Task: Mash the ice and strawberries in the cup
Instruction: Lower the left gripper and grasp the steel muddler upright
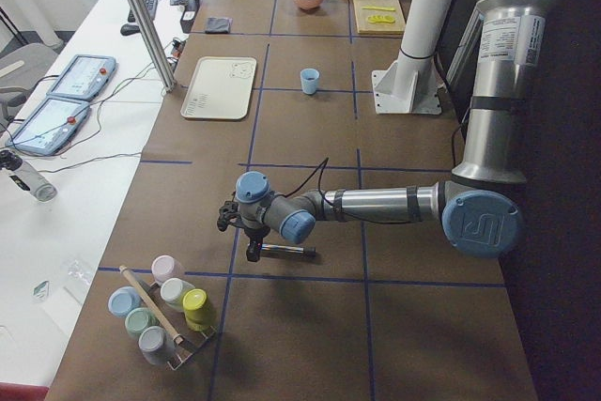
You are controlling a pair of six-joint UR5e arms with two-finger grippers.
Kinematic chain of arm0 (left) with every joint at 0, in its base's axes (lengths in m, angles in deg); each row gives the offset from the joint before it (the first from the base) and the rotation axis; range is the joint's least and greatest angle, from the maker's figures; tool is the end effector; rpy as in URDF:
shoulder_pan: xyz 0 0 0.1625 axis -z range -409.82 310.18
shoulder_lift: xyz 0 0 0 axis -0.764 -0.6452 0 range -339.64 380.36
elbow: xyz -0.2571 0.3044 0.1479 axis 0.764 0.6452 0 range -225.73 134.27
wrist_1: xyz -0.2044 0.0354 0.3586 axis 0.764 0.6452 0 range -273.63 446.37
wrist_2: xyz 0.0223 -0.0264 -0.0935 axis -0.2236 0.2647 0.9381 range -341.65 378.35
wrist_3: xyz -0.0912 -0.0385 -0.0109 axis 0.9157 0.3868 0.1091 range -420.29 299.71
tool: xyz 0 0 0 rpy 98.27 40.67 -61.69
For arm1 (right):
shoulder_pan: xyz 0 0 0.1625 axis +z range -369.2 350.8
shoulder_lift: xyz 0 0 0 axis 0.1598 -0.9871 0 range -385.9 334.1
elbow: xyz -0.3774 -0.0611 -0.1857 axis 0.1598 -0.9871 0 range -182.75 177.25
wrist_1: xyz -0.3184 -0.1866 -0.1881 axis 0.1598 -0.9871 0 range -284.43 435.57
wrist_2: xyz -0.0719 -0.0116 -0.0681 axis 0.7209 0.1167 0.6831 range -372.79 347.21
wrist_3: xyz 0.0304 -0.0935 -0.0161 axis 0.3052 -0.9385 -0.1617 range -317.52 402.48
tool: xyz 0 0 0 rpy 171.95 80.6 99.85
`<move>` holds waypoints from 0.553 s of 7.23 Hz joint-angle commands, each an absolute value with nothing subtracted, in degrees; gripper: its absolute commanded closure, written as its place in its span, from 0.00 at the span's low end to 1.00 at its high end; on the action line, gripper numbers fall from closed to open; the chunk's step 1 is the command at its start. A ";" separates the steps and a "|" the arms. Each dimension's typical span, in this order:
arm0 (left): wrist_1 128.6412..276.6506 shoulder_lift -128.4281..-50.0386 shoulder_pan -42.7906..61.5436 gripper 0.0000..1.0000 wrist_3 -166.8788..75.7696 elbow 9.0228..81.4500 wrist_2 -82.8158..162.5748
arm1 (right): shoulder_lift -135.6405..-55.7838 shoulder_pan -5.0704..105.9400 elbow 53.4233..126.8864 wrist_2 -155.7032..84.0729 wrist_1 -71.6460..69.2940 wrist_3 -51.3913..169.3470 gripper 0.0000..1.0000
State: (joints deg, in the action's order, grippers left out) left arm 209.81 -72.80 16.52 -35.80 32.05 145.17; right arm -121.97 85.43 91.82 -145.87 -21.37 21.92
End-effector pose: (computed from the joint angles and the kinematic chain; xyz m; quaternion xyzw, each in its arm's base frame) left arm 0.1470 -0.5192 0.6801 0.0571 0.3636 0.0601 0.9279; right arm 0.1001 -0.4284 0.6820 0.0131 -0.3722 -0.1018 0.9224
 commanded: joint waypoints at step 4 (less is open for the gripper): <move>210.90 -73.15 15.49 0.15 -33.57 31.26 145.35 | -122.06 85.99 91.91 -145.86 -21.37 21.65 0.01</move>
